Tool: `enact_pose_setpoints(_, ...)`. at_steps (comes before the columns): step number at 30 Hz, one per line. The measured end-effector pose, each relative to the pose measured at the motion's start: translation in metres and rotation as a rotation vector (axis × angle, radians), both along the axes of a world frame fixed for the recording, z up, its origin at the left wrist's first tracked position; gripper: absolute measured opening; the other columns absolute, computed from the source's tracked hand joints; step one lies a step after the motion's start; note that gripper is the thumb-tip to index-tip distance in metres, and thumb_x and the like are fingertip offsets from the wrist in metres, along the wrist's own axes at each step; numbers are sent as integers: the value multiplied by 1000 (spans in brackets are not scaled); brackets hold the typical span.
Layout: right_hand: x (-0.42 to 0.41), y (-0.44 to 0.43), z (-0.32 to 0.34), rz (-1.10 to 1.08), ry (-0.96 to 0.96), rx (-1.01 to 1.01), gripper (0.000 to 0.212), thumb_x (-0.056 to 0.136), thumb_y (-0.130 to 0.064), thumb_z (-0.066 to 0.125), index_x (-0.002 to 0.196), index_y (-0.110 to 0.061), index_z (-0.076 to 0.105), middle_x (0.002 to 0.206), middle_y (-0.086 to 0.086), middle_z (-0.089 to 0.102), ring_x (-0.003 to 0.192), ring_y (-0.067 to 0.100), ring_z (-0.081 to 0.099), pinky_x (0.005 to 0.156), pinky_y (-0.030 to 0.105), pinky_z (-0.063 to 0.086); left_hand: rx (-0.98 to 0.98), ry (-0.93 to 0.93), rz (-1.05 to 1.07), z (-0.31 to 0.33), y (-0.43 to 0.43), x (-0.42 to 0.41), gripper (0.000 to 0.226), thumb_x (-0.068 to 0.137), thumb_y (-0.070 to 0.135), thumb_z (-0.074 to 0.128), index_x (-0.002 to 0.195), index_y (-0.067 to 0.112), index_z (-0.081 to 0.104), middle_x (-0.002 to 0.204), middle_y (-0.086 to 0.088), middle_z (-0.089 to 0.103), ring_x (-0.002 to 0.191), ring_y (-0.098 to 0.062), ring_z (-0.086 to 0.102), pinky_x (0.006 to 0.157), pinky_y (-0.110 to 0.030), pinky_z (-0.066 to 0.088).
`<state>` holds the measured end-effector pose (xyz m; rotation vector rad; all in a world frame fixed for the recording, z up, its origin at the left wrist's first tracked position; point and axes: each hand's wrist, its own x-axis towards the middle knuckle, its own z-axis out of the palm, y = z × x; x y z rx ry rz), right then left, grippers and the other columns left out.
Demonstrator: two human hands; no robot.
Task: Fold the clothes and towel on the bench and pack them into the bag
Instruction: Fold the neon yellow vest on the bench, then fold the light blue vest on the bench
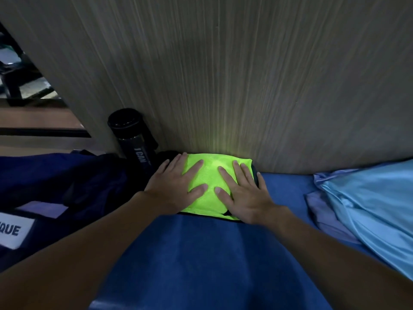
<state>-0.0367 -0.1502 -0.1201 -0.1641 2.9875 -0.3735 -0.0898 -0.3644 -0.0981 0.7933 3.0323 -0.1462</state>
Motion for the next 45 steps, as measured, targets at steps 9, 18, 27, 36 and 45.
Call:
enact_pose_setpoints(9, 21, 8, 18, -63, 48, 76, 62, 98, -57, -1, 155, -34, -2, 165, 4, -4, 150, 18, -13, 118, 57, -9, -104, 47, 152, 25, 18, 18, 93, 84, 67, -14, 158, 13, 3, 165, -17, -5, 153, -27, -5, 123, -47, 1)
enact_pose_setpoints(18, 105, 132, 27, -341, 362, 242, 41, 89, -43, 35, 101, -18, 66, 95, 4, 65, 95, 27, 61, 87, 45, 42, 63, 232, -156, 58, 133, 67, 67, 90, 47, 12, 127, 17, 59, 127, -13, 60, 123, -34, 50, 107, -53, 34)
enact_pose_setpoints(27, 199, 257, 28, -590, 165, 361, 34, 83, -38, 63, 111, -18, 59, 113, 3, 54, 111, 30, 49, 89, 45, 33, 133, 5, -268, 43, 270, 115, 41, 98, 46, 43, 131, 22, 49, 130, -2, 56, 120, -26, 50, 97, -40, 37)
enact_pose_setpoints(36, 201, 277, 19, -536, 361, 235, 10, 80, -17, 69, 88, -19, 64, 86, 2, 58, 85, 30, 56, 81, 42, 38, 223, -4, -320, 30, 322, 121, 51, 93, 45, 57, 138, 25, 47, 138, 4, 43, 126, -20, 41, 101, -37, 35)
enact_pose_setpoints(45, 215, 266, 100, -466, 657, -67, 8, 91, -5, 51, 98, -6, 55, 71, 9, 60, 66, 38, 52, 62, 35, 25, 505, 55, -241, 49, 325, 127, 10, 92, 20, 60, 94, 17, 70, 98, 1, 67, 97, -26, 61, 84, -39, 41)
